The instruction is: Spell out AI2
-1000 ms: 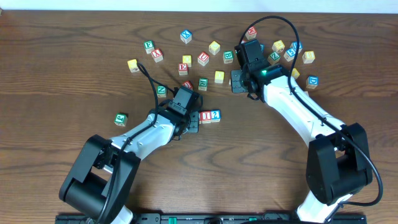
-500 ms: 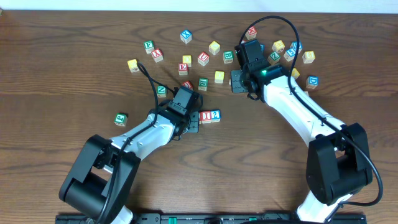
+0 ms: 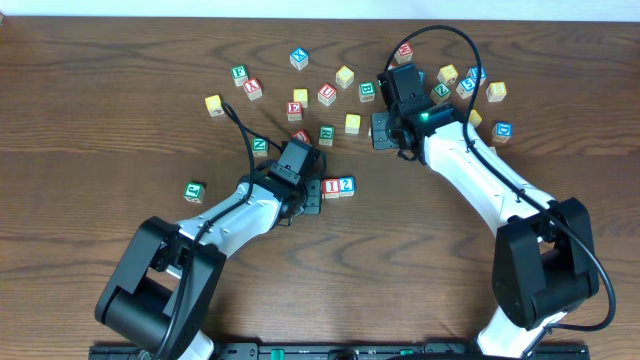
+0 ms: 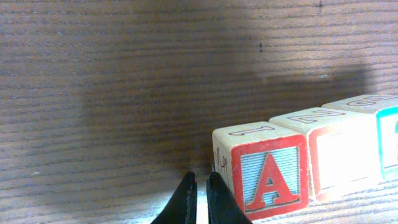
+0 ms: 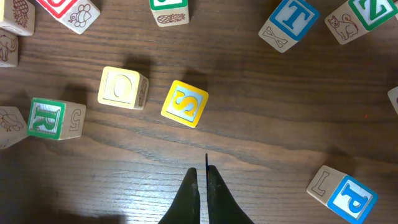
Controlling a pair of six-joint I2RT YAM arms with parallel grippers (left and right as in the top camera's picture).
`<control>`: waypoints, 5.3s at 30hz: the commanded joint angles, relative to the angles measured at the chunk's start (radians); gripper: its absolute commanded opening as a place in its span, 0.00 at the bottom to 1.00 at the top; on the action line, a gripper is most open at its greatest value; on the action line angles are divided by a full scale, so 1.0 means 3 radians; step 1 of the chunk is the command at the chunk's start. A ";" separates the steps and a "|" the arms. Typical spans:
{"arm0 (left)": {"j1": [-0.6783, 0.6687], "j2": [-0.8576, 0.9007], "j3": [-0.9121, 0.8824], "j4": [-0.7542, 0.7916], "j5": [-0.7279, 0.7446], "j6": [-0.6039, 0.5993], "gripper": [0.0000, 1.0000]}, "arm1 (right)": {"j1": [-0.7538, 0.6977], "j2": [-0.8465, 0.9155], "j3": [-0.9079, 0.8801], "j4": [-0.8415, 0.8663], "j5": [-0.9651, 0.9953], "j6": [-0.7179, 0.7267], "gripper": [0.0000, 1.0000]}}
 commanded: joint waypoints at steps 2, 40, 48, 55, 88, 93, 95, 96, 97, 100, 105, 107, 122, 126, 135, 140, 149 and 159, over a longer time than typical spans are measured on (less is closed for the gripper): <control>0.0000 -0.0003 -0.0013 -0.0018 0.0031 0.0004 0.08 | -0.0001 -0.0048 0.0051 -0.0009 0.0061 0.0057 0.01; 0.0170 -0.0004 -0.0013 -0.0093 -0.0449 0.0006 0.30 | -0.0001 -0.0048 0.0051 -0.0008 0.0065 0.0055 0.01; 0.0501 -0.0277 0.0066 -0.0108 -0.0446 0.0067 0.50 | -0.0003 -0.0070 0.0052 0.0019 0.0102 -0.0058 0.07; 0.0781 -0.1026 0.0154 -0.0159 -0.0449 0.0384 0.67 | -0.0008 -0.0418 0.0067 0.0000 0.0140 -0.0177 0.74; 0.0980 -0.1916 0.0154 -0.0210 -0.0448 0.0420 0.90 | -0.0008 -0.2819 0.0066 -0.1539 0.0596 -0.0334 0.99; 0.0980 -0.1916 0.0154 -0.0210 -0.0448 0.0420 0.90 | -0.0008 -0.2813 0.0066 -0.1597 0.0595 -0.0334 0.99; 0.0980 -0.1916 0.0154 -0.0210 -0.0448 0.0420 0.90 | -0.0008 -0.2800 0.0066 -0.1614 0.0595 -0.0334 0.99; 0.0980 -0.1916 0.0154 -0.0209 -0.0449 0.0420 0.90 | -0.0008 -0.2792 0.0066 -0.1617 0.0595 -0.0334 0.99; 0.0980 -0.1916 0.0154 -0.0210 -0.0448 0.0420 0.90 | -0.0008 -0.2789 0.0066 -0.1619 0.0595 -0.0334 0.99; 0.0980 -0.1916 0.0154 -0.0210 -0.0449 0.0420 0.90 | -0.0008 -0.2781 0.0066 -0.1621 0.0595 -0.0334 0.99; 0.0980 -0.1916 0.0154 -0.0210 -0.0448 0.0420 0.90 | -0.0008 -0.2778 0.0066 -0.1621 0.0594 -0.0334 0.99; 0.0980 -0.1916 0.0154 -0.0210 -0.0448 0.0420 0.90 | -0.0008 -0.2778 0.0066 -0.1623 0.0595 -0.0334 0.99; 0.0980 -0.1916 0.0154 -0.0209 -0.0448 0.0420 0.90 | -0.0008 -0.2778 0.0066 -0.1623 0.0595 -0.0334 0.99; 0.0978 -0.1916 0.0153 -0.0210 -0.0446 0.0420 0.90 | -0.0008 -0.2778 0.0066 -0.1623 0.0595 -0.0334 0.99; 0.0961 -0.2257 0.0097 -0.0651 -0.0539 0.0448 0.90 | -0.0008 -0.2778 0.0066 -0.1623 0.0595 -0.0334 0.99; 0.0961 -0.2948 -0.0259 -0.0708 -0.0538 0.0488 0.90 | -0.0008 -0.2778 0.0066 -0.1623 0.0595 -0.0334 0.99; 0.0963 -0.4391 -0.1017 -0.0453 -0.0448 0.0652 0.90 | -0.0008 -0.2778 0.0066 -0.1623 0.0595 -0.0334 0.99; 0.1171 -0.5271 -0.1737 0.0097 0.0023 0.0885 0.90 | -0.0008 -0.2778 0.0066 -0.1623 0.0594 -0.0334 0.99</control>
